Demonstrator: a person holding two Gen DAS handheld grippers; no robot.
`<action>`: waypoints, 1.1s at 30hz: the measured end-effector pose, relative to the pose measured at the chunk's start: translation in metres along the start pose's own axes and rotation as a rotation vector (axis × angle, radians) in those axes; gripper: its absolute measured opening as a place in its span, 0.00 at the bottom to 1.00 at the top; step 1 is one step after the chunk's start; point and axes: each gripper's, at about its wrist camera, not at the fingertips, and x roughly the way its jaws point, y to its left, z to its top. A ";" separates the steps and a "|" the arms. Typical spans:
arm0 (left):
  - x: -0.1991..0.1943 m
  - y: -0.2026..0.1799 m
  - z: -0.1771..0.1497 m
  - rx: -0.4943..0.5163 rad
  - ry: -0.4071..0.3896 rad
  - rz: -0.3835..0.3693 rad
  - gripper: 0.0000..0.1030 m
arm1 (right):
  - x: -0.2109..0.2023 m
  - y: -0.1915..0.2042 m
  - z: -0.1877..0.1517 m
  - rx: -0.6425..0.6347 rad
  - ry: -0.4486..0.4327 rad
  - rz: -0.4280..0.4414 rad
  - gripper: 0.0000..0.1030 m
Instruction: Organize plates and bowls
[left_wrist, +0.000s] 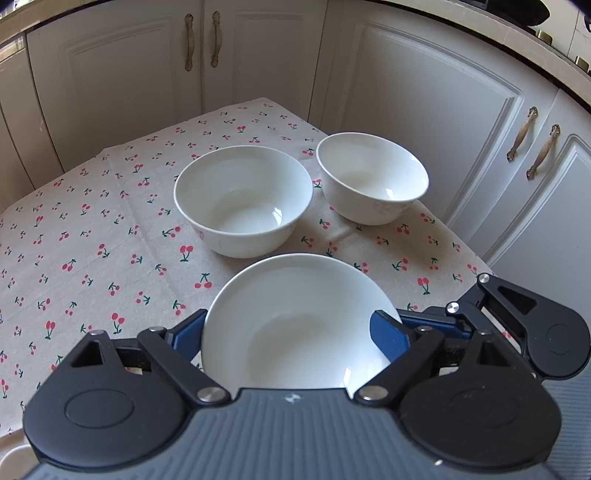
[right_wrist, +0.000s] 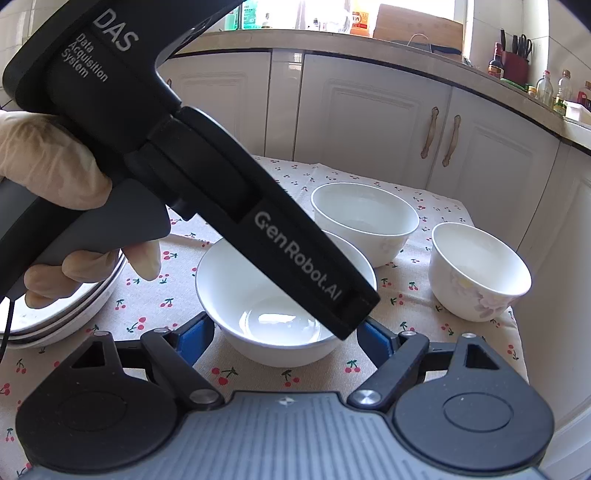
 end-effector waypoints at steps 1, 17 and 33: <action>-0.002 -0.001 -0.001 -0.001 -0.002 0.000 0.89 | -0.001 0.001 0.001 -0.007 0.000 -0.003 0.85; -0.052 -0.019 -0.030 -0.047 -0.041 0.001 0.89 | -0.041 0.022 -0.004 -0.075 0.000 0.032 0.85; -0.077 -0.034 -0.070 -0.091 -0.041 -0.011 0.89 | -0.071 0.044 -0.025 -0.068 0.035 0.086 0.85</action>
